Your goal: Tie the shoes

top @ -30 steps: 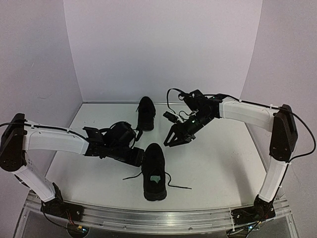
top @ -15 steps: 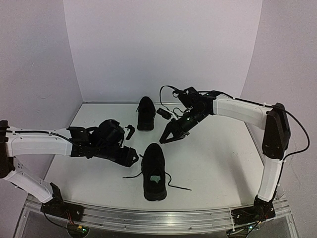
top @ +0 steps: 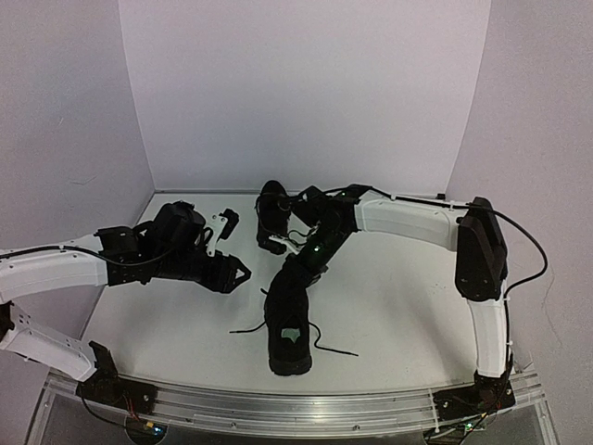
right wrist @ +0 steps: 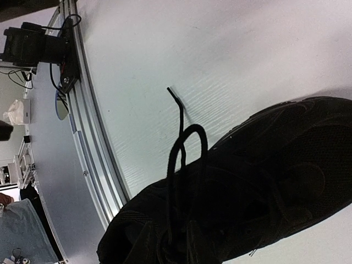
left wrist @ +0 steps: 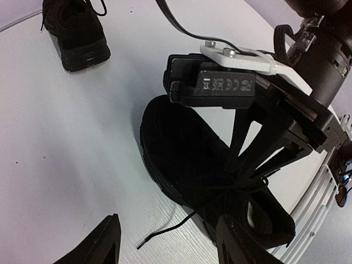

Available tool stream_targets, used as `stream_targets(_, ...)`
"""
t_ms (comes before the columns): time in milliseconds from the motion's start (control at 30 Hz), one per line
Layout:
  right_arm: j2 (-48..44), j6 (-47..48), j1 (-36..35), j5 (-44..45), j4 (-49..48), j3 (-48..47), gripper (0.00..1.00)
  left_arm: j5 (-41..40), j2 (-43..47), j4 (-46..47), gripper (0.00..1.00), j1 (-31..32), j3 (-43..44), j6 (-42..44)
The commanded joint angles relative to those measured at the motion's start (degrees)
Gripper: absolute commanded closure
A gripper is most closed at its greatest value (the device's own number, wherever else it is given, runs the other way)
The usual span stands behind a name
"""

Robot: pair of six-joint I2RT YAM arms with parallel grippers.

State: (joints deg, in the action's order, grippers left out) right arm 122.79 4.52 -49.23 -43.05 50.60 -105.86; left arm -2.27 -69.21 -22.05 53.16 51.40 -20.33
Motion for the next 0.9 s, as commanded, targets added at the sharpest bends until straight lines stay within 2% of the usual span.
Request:
stream_targets(0,-0.09,1.54,0.24,3.38,1.95,-2.17,0.82,2.09,0.23,0.03,0.39,-0.33,2.11,1.63)
stream_targets(300,-1.11,1.33,0.25,5.66,1.94,-0.43,0.83,3.72,-1.37,3.67,0.39,-0.34,1.04,0.03)
stream_targets(867,-0.58,1.98,0.22,6.30,2.41,0.15,0.82,3.71,-4.16,2.98,0.39,-0.34,3.40,2.69)
